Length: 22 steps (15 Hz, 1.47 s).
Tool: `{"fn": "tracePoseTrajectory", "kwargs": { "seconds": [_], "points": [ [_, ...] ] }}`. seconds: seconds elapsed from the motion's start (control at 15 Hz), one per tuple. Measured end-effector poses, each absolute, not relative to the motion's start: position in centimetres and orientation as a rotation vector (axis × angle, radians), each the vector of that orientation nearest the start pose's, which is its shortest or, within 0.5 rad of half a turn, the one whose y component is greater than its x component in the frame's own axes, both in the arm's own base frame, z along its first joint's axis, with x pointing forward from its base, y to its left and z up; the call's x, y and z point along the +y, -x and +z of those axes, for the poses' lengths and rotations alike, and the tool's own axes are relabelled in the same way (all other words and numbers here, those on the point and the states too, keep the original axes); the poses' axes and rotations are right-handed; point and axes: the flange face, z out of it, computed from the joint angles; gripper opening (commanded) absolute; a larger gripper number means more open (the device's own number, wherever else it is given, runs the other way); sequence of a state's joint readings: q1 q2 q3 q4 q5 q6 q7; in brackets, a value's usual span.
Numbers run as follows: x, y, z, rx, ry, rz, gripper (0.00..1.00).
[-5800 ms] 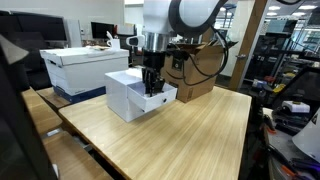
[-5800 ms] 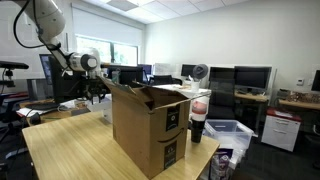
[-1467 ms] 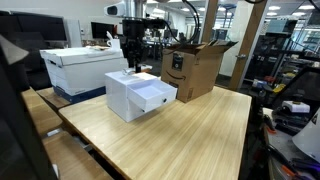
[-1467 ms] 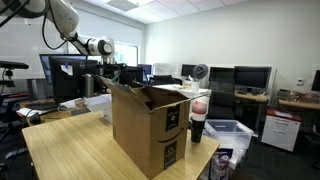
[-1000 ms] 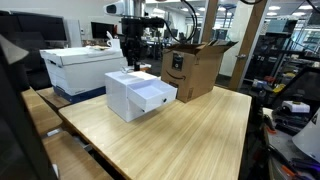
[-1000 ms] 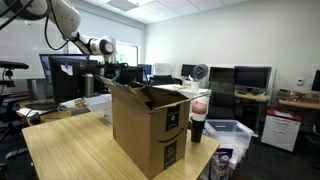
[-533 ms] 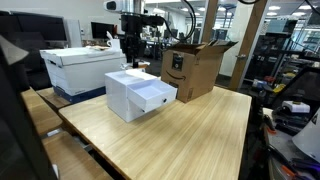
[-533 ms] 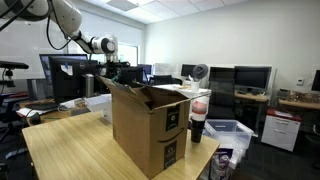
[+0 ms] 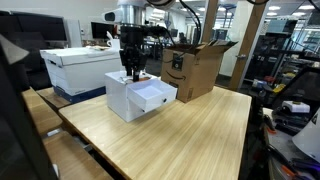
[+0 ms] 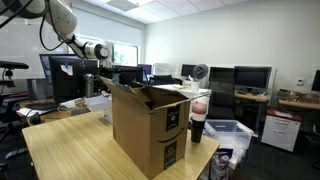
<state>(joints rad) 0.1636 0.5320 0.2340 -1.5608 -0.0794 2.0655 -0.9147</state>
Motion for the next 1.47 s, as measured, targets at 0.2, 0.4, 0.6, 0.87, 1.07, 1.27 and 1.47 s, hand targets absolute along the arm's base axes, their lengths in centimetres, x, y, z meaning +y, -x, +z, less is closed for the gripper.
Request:
{"fn": "tracePoseTrajectory", "kwargs": {
  "seconds": [0.2, 0.4, 0.6, 0.87, 1.07, 1.27, 1.47],
  "points": [
    [24.0, -64.6, 34.2, -1.885, 2.46, -0.033, 0.16],
    [23.5, -64.9, 34.8, -1.879, 2.477, -0.065, 0.16],
    [22.5, -65.1, 35.2, -1.867, 2.493, -0.073, 0.16],
    [20.9, -65.4, 35.0, -1.85, 2.511, -0.07, 0.16],
    [20.3, -65.4, 35.0, -1.852, 2.51, -0.068, 0.16],
    [20.5, -65.3, 34.9, -1.911, 2.464, -0.066, 0.16],
    [20.5, -65.2, 34.7, -1.938, 2.442, -0.062, 0.16]
  ]
}}
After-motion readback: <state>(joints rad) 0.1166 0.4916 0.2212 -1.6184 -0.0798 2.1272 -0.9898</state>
